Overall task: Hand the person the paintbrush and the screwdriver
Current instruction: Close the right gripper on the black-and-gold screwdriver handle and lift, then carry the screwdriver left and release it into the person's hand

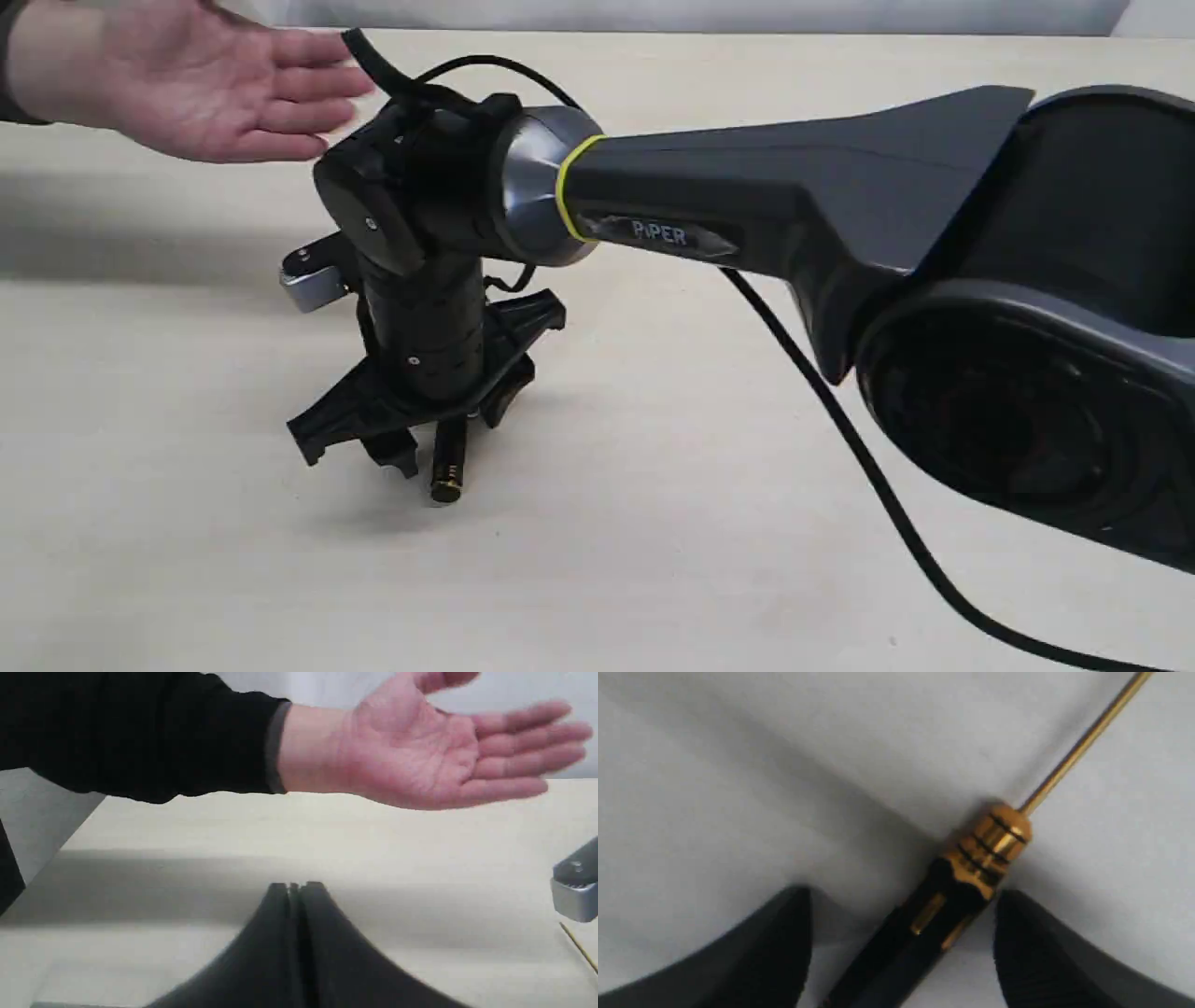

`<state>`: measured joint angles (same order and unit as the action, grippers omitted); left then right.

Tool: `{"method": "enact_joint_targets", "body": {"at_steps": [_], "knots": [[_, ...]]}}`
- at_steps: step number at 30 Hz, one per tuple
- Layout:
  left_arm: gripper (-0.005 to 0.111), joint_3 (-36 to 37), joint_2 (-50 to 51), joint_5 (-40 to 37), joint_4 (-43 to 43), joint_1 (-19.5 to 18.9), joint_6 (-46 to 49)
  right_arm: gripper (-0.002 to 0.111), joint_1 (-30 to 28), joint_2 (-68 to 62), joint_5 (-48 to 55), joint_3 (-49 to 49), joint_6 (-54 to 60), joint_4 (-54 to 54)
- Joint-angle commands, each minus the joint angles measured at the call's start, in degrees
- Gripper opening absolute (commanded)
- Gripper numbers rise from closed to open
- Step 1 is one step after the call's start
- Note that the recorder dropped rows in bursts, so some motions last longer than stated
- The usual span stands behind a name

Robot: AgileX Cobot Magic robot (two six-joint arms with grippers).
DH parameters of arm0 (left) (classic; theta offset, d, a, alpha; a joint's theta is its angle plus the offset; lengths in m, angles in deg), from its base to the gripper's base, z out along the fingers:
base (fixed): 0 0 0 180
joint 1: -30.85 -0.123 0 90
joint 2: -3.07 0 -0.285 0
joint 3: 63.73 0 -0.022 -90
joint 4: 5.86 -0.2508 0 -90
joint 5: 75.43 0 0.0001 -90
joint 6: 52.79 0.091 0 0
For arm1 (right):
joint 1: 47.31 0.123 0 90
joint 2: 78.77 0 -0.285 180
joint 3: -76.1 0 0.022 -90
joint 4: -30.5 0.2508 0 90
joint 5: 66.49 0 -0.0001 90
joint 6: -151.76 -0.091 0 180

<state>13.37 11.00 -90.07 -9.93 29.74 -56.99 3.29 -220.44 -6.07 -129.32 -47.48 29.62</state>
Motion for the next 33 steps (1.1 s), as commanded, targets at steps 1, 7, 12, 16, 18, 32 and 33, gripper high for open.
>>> {"method": "enact_joint_targets", "body": {"at_steps": [1, 7, 12, 16, 18, 32, 33], "knots": [[0.0, 0.1, -0.1, 0.3, 0.2, 0.5, -0.1, 0.053, 0.0, -1.1, -0.6, 0.2, -0.3, 0.0], [0.0, 0.1, -0.1, 0.3, 0.2, 0.5, -0.1, 0.01, 0.0, -1.1, 0.6, 0.1, 1.4, 0.0], [0.0, 0.1, -0.1, 0.4, -0.1, 0.5, -0.1, 0.004, 0.2, 0.4, 6.6, 0.1, 5.9, 2.0], [0.0, 0.1, -0.1, 0.3, 0.0, 0.5, -0.1, 0.004, 1.2, 4.3, 9.5, 0.1, 13.0, 8.2], [0.0, 0.1, -0.1, 0.3, 0.0, 0.5, -0.1, 0.004, 3.0, 7.1, 9.5, 0.1, 14.9, 8.5], [0.0, 0.1, -0.1, 0.3, 0.0, 0.5, -0.1, 0.004, 10.2, 24.4, -27.8, 0.1, 16.6, -3.3], [0.0, 0.1, -0.1, 0.3, 0.0, 0.5, -0.1, 0.004, 9.8, 24.0, -30.2, 0.1, 16.6, -3.3]]}}
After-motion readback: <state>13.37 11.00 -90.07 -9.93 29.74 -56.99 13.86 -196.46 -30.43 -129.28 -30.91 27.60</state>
